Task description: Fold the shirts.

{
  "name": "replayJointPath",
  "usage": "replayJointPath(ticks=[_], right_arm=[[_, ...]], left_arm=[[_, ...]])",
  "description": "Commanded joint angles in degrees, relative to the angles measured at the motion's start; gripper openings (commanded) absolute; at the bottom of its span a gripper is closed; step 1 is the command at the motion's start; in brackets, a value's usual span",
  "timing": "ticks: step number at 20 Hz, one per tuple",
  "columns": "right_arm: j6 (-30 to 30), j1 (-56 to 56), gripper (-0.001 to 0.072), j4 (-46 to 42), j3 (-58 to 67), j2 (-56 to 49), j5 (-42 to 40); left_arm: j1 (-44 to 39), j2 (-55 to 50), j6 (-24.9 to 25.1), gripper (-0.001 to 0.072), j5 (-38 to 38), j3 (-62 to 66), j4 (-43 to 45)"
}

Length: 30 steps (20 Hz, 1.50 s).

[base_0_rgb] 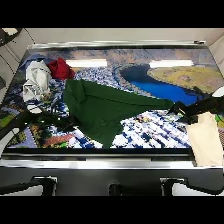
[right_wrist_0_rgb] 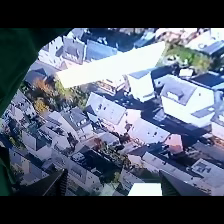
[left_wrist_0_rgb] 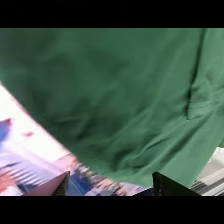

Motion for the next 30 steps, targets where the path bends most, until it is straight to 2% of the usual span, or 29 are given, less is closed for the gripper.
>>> replayJointPath(ticks=[1,2,5,6,8,10,13,14,15,20,22,23,24,26,27,30], right_arm=[[-0.9,0.0,0.0683,2.6,-3.4,-0.1,-5.0],[-0.9,0.0,0.0683,3.1,-3.5,-0.1,-6.4],[-0.9,0.0,0.0681,4.6,-3.5,-0.1,-8.7],[-0.9,0.0,0.0681,4.6,-3.5,-0.1,-8.8],[-1.7,0.0,0.0680,4.6,-3.5,-0.1,-8.7],[-1.8,0.0,0.0680,4.6,-3.5,-0.1,-8.8],[-1.8,0.0,0.0678,4.6,-3.5,-0.1,-8.7],[-1.8,0.0,0.0678,4.4,-3.5,-0.1,-8.8],[-1.8,0.0,0.0677,4.3,-3.5,-0.1,-8.8],[-1.8,0.0,0.0672,3.2,-3.5,-0.1,-8.9],[-1.8,0.0,0.0671,2.5,-3.5,-0.1,-8.9],[-1.8,0.0,0.0671,2.3,-3.5,-0.1,-8.9],[-1.8,0.0,0.0671,2.2,-3.5,-0.1,-9.0],[-1.8,0.0,0.0671,2.0,-3.5,-0.1,-9.2],[-1.8,0.0,0.0671,1.8,-3.5,-0.1,-9.2],[-1.8,0.0,0.0671,1.8,-3.5,-0.1,-9.4]], left_arm=[[-4.0,-1.5,-1.5,0.0553,3.8,-0.7,-1.9],[-4.3,-2.0,-1.6,0.0496,4.2,-0.7,-1.9],[-5.1,-3.6,-2.0,0.0482,4.4,-0.7,-1.9],[-5.1,-3.9,-2.0,0.0416,4.4,-0.7,-1.9],[-5.1,-4.2,-2.0,0.0374,4.4,-0.7,-1.9],[-5.1,-4.2,-1.7,0.0191,4.4,-0.6,-1.9],[-5.1,-4.2,-1.3,0.0171,4.2,-0.6,-1.9],[-5.1,-4.1,-0.5,0.0049,3.9,-0.6,-1.9],[-5.1,-4.1,0.3,0.0037,3.6,-0.6,-1.9],[-2.8,-2.6,2.8,0.0038,-1.0,1.3,-1.9],[0.1,-0.2,2.8,0.0068,-2.0,1.7,-1.8],[1.7,1.0,2.8,0.0103,-3.0,1.7,-0.9],[2.7,1.9,2.4,0.0188,-4.1,1.7,0.9],[3.5,2.3,0.3,0.0455,-6.4,1.5,5.0],[3.3,2.3,0.2,0.0507,-6.4,1.0,5.4],[1.5,2.2,0.1,0.0510,-3.8,-1.7,5.1]])
